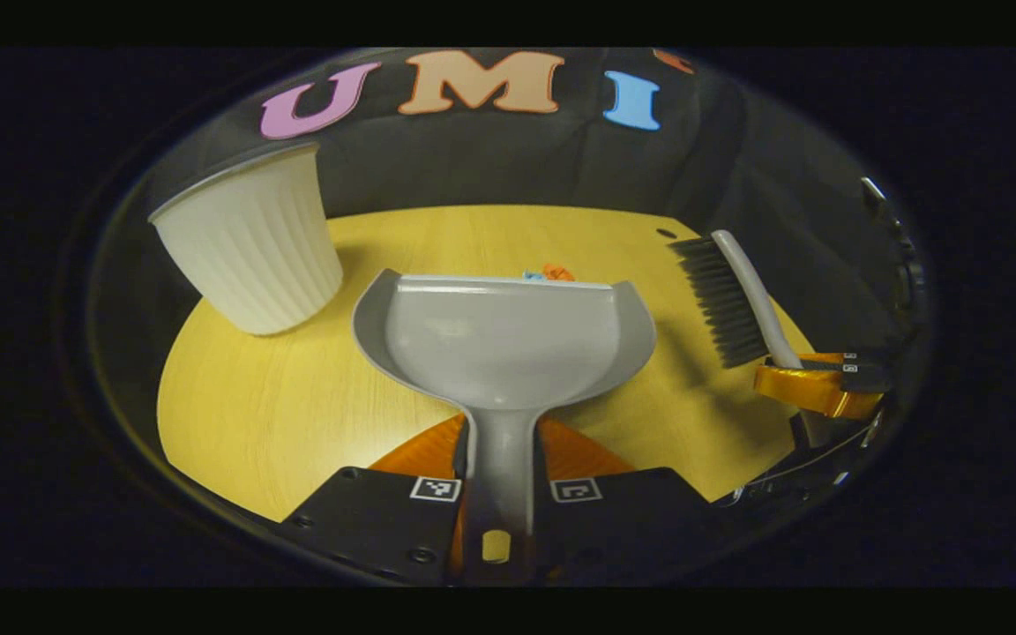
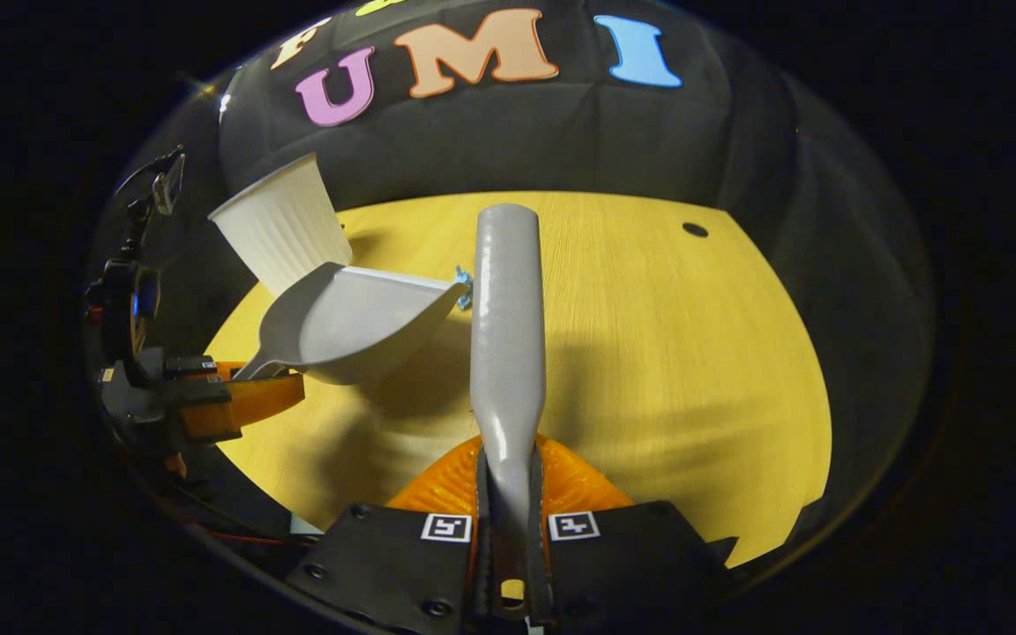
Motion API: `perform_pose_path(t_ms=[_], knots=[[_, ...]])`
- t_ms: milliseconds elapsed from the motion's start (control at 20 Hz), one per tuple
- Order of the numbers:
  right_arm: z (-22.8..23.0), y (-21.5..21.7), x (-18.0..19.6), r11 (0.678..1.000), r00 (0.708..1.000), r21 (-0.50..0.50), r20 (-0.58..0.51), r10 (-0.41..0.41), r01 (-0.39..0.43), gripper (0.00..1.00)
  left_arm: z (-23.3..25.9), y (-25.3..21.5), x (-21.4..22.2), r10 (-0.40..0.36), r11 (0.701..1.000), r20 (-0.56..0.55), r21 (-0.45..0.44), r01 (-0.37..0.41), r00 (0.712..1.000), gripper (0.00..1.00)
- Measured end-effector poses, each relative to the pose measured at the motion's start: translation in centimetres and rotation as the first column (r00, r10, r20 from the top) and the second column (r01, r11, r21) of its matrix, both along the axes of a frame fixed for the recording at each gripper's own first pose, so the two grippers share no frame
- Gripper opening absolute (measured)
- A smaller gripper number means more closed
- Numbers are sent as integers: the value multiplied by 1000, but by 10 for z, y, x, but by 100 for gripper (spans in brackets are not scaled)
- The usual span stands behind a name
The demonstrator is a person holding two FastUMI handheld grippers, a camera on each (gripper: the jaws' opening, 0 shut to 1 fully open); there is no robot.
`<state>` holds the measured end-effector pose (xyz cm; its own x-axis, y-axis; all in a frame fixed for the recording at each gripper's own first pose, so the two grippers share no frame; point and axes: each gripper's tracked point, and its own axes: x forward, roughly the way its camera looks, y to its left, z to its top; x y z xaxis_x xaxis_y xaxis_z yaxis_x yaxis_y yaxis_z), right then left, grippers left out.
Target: Pick up the small broom and dustpan from the desktop, sweep the trash into the dustpan with the broom, and then empty the trash into the garbage bin.
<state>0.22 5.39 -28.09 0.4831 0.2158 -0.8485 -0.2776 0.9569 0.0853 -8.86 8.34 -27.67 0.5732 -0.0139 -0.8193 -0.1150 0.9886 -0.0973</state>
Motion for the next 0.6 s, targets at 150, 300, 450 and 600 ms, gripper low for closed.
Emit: perform_pose_path(t_ms=[150, 300, 450, 600], knots=[[35, -11, 5, 999, 993, 52, 115, -11, 5, 17, 23, -3, 2, 6, 1000, 79, 11, -7, 997, 22], [61, -25, 3, 998, 981, 63, 193, 5, -17, 18, 16, 0, -2, 17, 1000, 132, 16, -19, 991, 19], [69, -36, 6, 998, 973, 51, 231, 18, -31, 17, 13, -5, -1, -9, 999, 179, 52, 0, 984, 22], [86, -44, 6, 998, 961, 69, 276, -30, 12, 17, 23, -5, -3, -49, 999, 223, 30, 43, 974, 21]])
